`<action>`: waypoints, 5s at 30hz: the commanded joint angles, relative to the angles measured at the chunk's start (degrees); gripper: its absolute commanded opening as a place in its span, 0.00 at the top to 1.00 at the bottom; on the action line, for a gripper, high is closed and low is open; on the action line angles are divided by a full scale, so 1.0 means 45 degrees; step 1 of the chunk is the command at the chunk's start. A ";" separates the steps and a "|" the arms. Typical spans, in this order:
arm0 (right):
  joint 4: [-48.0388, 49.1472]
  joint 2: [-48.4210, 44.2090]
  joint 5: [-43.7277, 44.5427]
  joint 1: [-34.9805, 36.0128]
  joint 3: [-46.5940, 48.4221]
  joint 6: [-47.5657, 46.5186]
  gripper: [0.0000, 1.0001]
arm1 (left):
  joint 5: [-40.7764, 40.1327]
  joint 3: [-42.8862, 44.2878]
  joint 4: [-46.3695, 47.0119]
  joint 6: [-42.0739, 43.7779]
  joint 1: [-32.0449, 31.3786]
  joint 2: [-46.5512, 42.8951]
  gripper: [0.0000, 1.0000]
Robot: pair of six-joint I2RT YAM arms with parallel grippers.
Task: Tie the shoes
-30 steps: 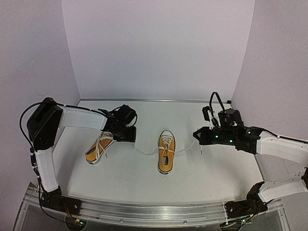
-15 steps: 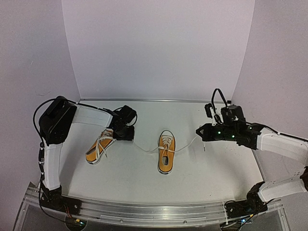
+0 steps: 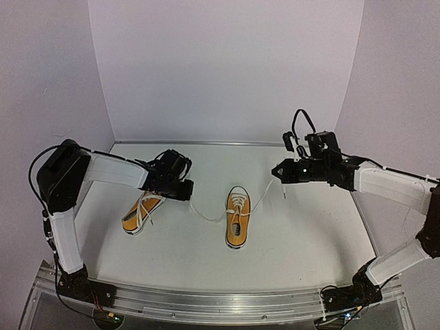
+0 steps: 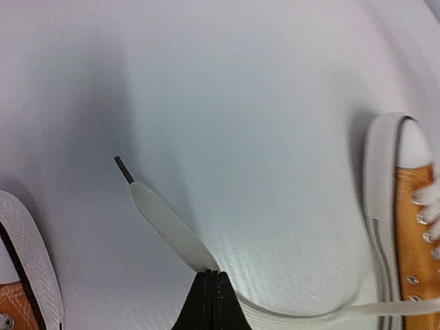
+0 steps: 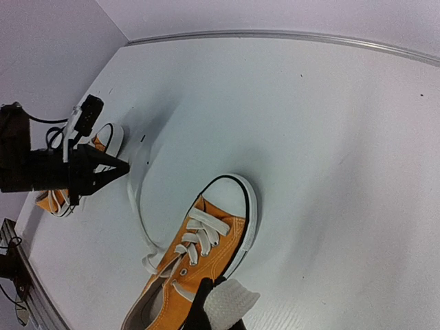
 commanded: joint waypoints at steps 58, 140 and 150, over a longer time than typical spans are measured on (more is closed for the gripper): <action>0.2644 0.8250 -0.6767 0.4248 0.7650 0.2585 0.72 | 0.1519 -0.3205 0.0725 0.8917 -0.7012 -0.5078 1.00; -0.5546 0.9248 -0.3588 0.2051 0.9495 -0.5151 0.61 | 0.4781 -0.4119 0.1639 1.1497 -0.4507 -0.8568 1.00; -0.7481 0.9575 -0.3180 0.2639 1.0331 -0.6711 0.62 | 0.4856 -0.3647 -0.0200 1.1973 -0.5262 -0.8194 1.00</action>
